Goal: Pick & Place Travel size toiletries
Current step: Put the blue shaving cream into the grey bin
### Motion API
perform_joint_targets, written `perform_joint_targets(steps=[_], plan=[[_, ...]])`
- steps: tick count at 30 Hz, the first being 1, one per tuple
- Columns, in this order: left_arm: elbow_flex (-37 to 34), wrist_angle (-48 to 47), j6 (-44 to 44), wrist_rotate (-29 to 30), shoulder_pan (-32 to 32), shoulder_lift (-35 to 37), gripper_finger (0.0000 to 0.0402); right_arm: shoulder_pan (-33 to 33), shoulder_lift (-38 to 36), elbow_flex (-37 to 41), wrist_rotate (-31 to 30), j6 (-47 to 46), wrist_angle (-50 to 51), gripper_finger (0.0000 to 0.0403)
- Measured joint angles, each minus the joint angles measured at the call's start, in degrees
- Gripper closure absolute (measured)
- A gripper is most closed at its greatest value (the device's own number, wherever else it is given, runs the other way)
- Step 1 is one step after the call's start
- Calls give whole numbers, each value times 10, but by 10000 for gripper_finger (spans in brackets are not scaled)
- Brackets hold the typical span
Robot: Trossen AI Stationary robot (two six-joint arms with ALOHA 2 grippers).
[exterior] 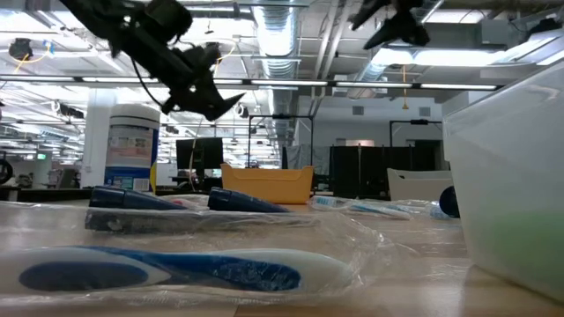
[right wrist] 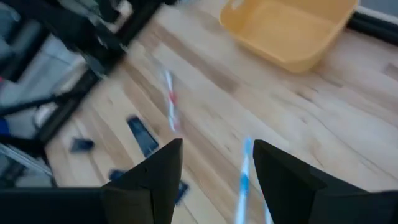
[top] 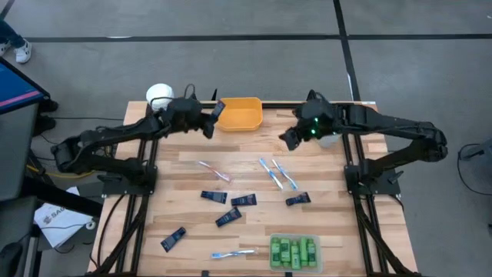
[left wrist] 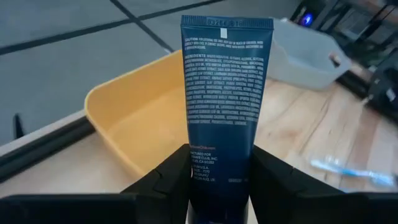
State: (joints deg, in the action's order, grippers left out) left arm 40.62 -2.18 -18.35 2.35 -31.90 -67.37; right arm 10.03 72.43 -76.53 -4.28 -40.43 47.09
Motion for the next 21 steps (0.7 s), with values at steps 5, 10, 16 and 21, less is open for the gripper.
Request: perform_joint_targets(steps=[5,10,16,21], plan=[[0,71,1,-72,-40,-51,276,53,18,-1,15,6,-85,214],[0,133,1,-94,-41,-66,276,111,61,0,27,2,-153,210],[6,168,0,-93,-36,-61,275,168,160,0,118,-27,-338,169],[22,167,1,-80,-30,-63,275,182,243,-28,156,-47,-434,154]])
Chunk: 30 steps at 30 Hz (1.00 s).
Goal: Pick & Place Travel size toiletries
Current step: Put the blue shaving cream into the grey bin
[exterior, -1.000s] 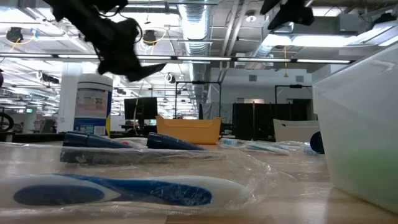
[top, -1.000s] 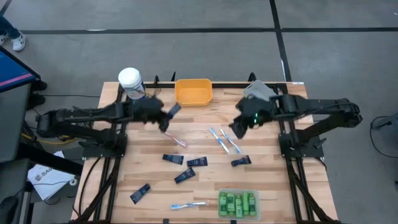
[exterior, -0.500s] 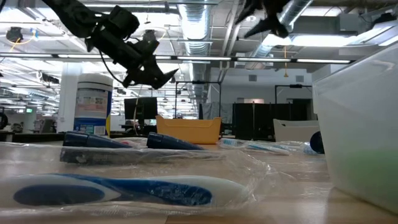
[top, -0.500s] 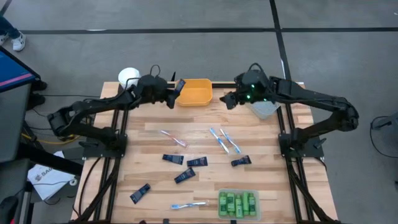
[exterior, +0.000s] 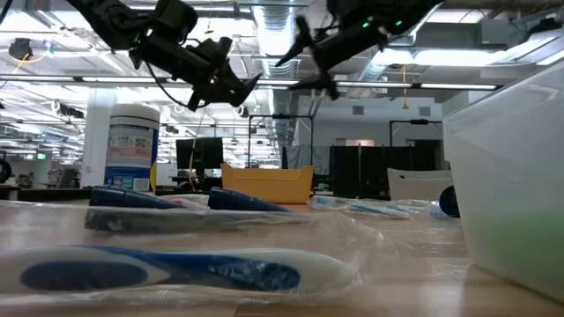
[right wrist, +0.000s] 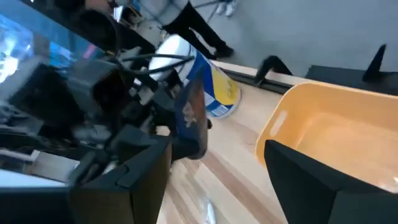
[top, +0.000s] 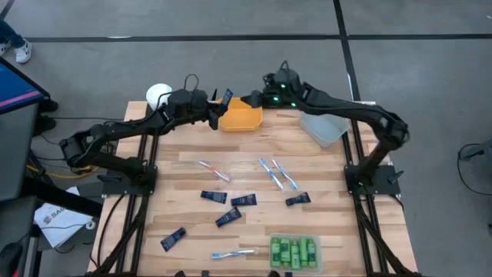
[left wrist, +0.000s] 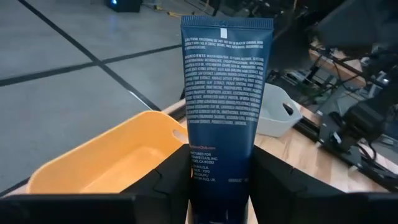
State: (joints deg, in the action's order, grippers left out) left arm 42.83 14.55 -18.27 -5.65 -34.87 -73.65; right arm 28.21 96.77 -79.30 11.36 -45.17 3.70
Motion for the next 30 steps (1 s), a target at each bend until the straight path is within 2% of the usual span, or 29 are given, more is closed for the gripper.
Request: perform_joint_targets(steps=[9,13,25,30], plan=[[2,3,0,67,3,0,275,-16,101,-133,23,64,-8,154],[2,13,-1,72,3,0,275,-14,123,-168,22,74,8,154],[2,20,-10,89,28,0,275,1,143,-183,21,83,22,157],[2,23,-10,93,28,0,275,5,143,-183,30,83,27,202]])
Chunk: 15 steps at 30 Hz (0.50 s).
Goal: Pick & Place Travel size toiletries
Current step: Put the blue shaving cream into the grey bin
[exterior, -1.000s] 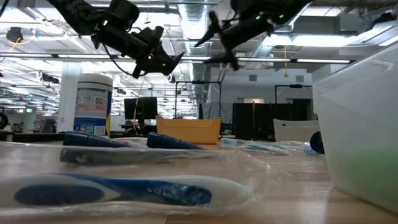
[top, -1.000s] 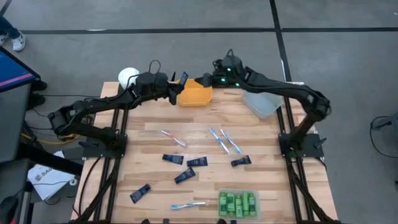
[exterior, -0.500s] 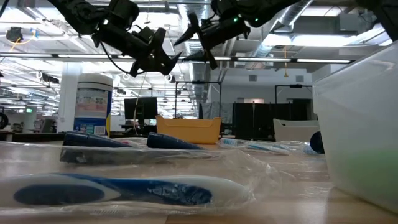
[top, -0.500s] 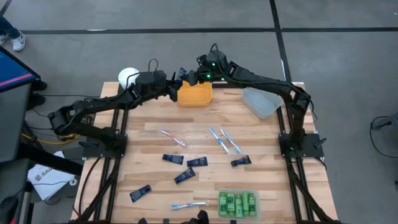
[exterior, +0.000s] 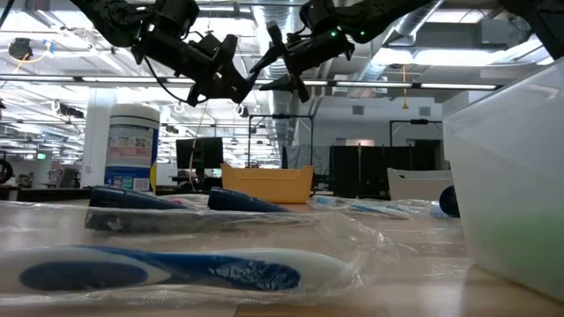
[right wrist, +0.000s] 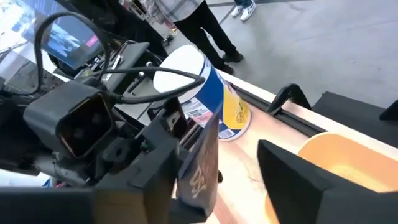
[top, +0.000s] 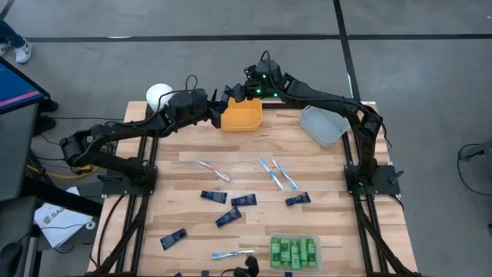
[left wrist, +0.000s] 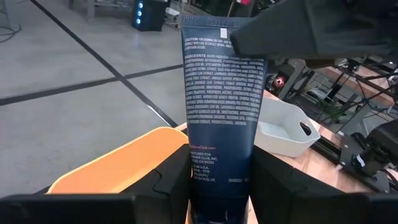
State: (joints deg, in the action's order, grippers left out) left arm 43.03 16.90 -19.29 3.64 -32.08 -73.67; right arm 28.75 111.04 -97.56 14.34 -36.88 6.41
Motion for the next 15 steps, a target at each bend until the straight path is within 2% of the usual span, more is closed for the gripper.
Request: perform_joint_targets(steps=[3,10,15], plan=[[0,1,0,0,0,0,275,0,0,0,21,10,0,256],[0,3,0,1,2,0,275,-3,0,0,23,24,0,380],[0,6,4,5,11,0,266,-2,0,0,22,30,1,393]])
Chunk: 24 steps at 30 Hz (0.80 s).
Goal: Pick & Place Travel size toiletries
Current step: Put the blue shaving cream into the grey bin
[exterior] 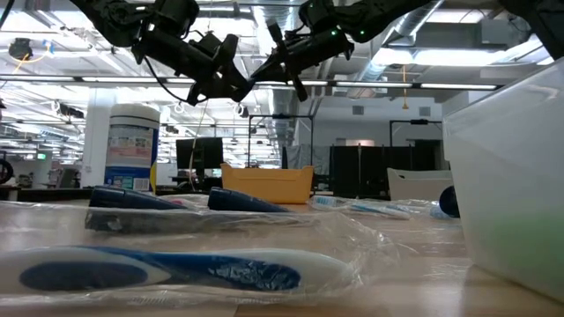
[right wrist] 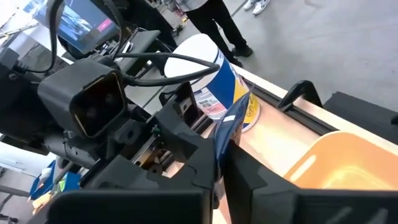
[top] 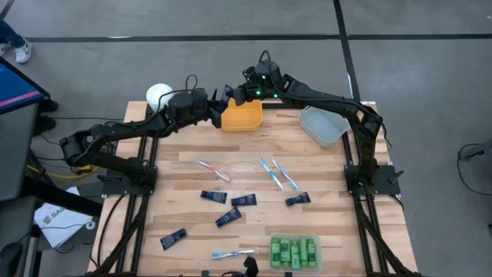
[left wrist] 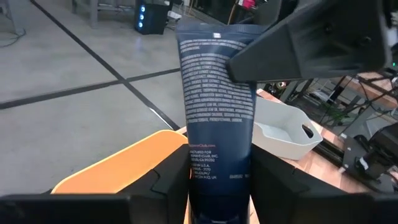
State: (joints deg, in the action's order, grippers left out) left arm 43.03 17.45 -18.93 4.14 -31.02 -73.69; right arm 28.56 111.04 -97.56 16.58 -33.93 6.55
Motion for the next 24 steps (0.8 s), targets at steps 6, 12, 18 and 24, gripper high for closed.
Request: perform_joint_targets(steps=[6,12,18,24], plan=[[1,-2,39,-12,16,0,212,20,-27,0,3,21,16,400],[1,-32,40,-13,30,4,148,80,-95,-1,-14,94,151,402],[0,-93,37,-10,29,44,128,126,-184,3,-130,224,451,402],[0,-109,37,-9,29,91,135,152,-261,68,-235,245,635,403]])
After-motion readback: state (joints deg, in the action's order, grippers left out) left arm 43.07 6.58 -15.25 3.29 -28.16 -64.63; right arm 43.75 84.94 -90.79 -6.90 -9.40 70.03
